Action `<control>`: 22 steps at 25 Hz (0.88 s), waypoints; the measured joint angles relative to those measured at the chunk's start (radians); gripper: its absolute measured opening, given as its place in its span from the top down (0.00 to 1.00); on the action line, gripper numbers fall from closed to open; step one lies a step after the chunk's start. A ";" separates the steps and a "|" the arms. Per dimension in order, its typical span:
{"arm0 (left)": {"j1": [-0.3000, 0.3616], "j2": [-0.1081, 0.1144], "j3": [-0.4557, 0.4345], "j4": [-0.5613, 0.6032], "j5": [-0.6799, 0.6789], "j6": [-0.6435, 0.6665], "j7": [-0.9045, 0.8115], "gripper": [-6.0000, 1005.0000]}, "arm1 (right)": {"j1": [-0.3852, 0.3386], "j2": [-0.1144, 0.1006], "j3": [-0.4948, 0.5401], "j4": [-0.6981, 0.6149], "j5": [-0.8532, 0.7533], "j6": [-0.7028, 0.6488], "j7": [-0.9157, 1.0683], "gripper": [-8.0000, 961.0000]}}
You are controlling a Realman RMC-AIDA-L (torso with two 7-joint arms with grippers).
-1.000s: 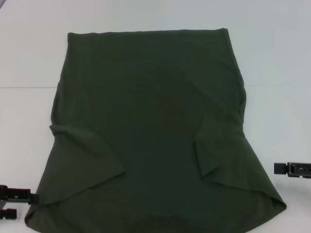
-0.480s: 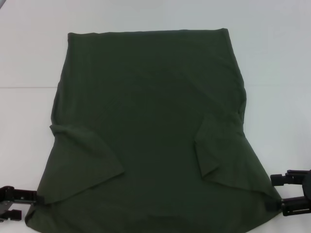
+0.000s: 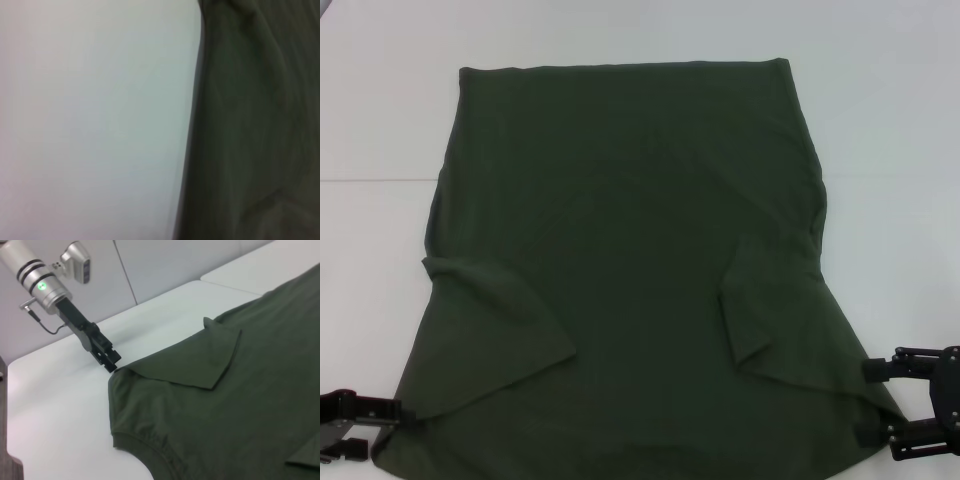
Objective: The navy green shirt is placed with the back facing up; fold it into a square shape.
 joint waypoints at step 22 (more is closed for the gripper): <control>-0.024 -0.010 0.037 -0.019 -0.003 -0.034 -0.012 0.14 | 0.002 0.008 0.038 0.002 0.000 0.010 -0.042 0.04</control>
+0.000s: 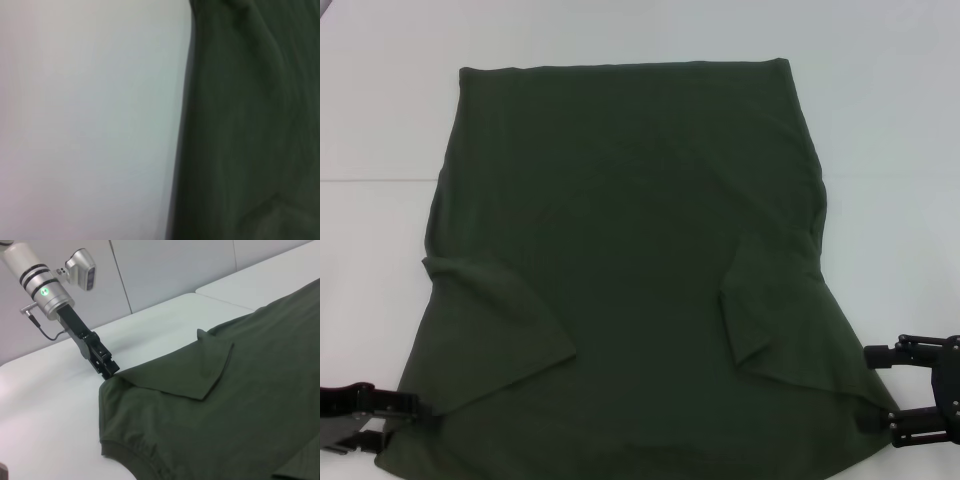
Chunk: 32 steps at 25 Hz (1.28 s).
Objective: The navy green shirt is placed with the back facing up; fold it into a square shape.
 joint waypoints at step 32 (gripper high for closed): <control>-0.013 0.002 0.003 0.002 0.036 -0.006 0.000 0.14 | 0.003 0.008 0.016 -0.005 0.003 0.002 -0.001 0.04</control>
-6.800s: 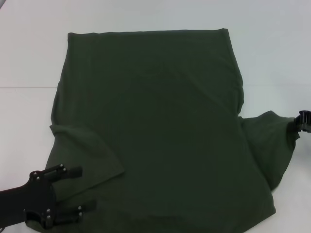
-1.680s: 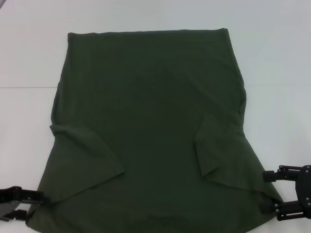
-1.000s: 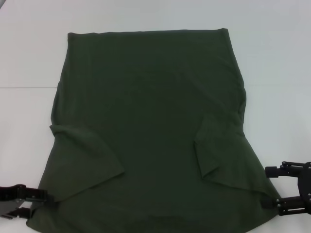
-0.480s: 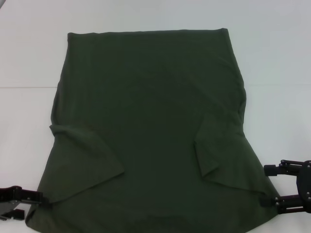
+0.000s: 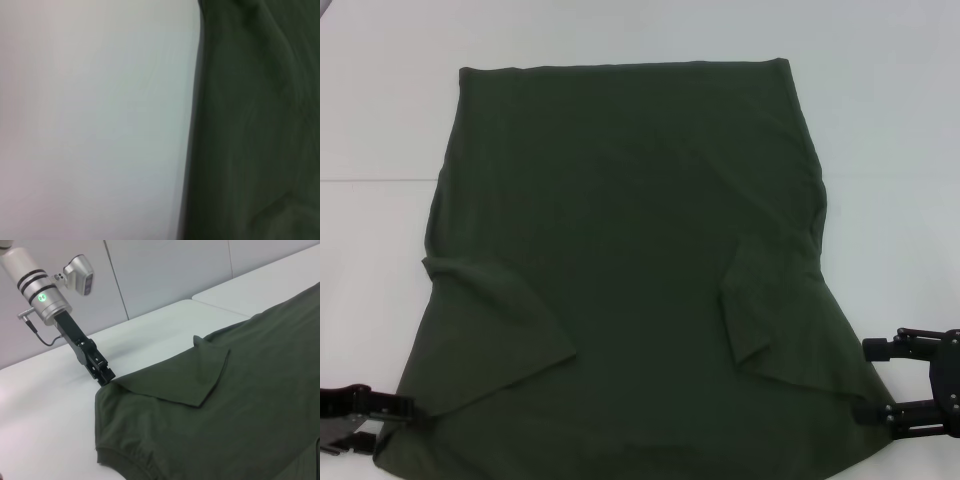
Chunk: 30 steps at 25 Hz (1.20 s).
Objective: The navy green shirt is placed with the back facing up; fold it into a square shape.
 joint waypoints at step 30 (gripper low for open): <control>-0.036 -0.015 0.070 -0.044 -0.026 0.009 0.035 0.28 | 0.003 -0.006 0.034 0.000 0.000 -0.008 -0.001 0.04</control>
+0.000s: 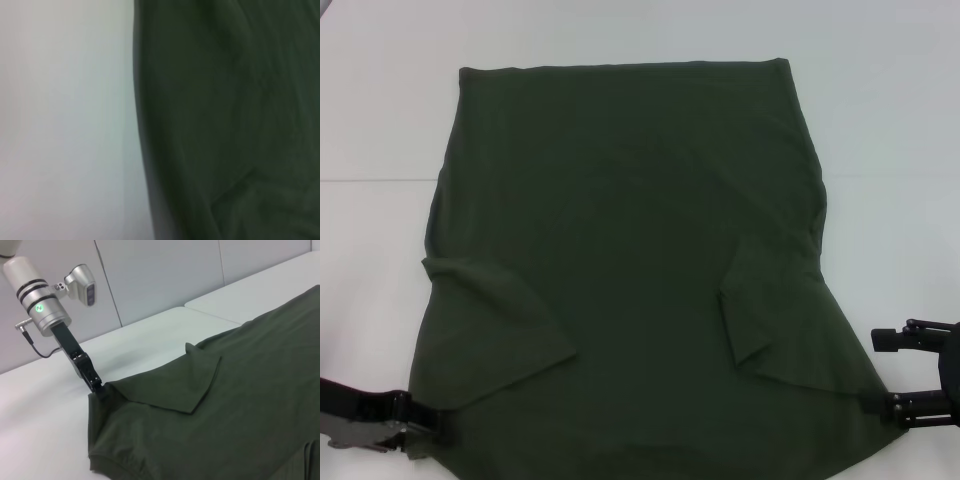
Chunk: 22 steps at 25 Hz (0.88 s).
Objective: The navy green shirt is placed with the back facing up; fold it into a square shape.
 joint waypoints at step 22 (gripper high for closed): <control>0.001 0.005 -0.005 0.002 -0.005 -0.017 0.010 0.92 | 0.022 -0.021 0.034 -0.010 0.000 0.001 0.220 0.07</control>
